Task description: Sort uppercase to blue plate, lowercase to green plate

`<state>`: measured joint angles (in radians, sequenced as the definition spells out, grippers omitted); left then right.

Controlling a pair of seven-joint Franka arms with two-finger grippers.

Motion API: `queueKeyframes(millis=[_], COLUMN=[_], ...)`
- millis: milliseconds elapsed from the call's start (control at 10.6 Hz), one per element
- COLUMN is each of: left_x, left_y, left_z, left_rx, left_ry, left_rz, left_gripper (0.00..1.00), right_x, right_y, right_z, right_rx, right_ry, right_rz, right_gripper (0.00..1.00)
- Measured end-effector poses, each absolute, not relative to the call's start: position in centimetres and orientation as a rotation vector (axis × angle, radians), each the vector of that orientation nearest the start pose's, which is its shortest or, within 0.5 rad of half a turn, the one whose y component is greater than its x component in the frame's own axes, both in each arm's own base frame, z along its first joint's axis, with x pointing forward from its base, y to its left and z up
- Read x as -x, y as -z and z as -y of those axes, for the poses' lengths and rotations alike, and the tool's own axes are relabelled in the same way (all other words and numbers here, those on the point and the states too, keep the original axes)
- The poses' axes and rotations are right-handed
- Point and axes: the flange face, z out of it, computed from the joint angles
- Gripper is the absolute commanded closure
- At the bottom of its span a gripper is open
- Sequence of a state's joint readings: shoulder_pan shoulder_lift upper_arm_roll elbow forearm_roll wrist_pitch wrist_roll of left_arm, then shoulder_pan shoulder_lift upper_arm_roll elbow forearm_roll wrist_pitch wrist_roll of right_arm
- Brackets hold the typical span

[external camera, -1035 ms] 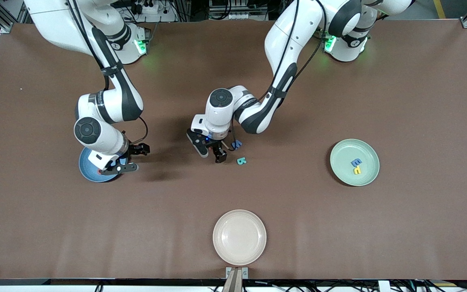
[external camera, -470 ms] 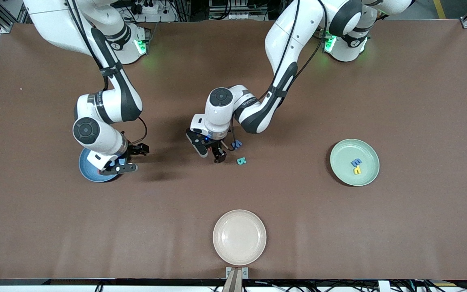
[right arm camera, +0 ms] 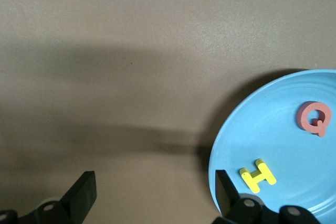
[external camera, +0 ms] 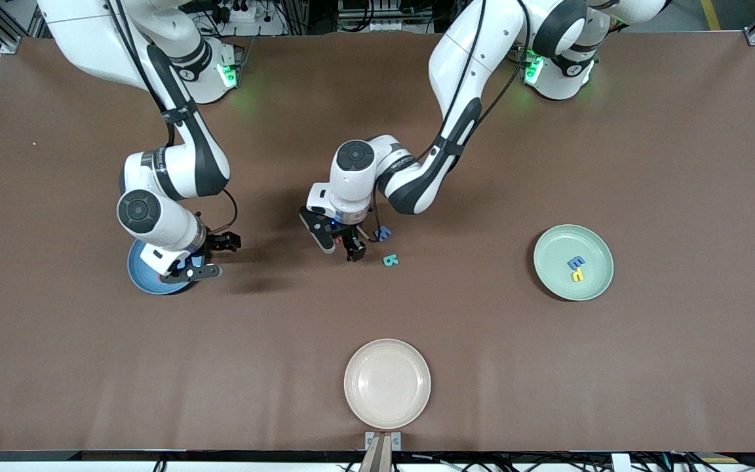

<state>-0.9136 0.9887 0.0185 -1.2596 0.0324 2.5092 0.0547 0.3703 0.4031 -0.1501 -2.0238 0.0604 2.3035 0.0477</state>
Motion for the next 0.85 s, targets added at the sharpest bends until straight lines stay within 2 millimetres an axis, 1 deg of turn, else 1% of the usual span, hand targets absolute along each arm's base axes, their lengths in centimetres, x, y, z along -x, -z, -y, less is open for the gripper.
queueKeyframes(millis=[376,658,847], left_x=[-47.13,-47.07,-47.02], left_y=[-17.91,-17.86,-17.65], left_z=[61.09,61.09,60.98], left_rx=[2.815,2.814,2.812], left_ry=[0.374,0.368,0.358], left_rz=[-1.523,-1.523,-1.522], left_gripper=[0.23,0.32,0.33], right_x=[-57.36,-57.37,-57.37], right_y=[-24.08,-24.08,-24.08], right_z=[-13.12,-13.08,-13.07], right_rx=[3.161,3.161,3.161], right_ry=[-0.182,-0.182,-0.182], right_rz=[0.218,0.217,0.217], right_gripper=[0.00,0.00,0.00])
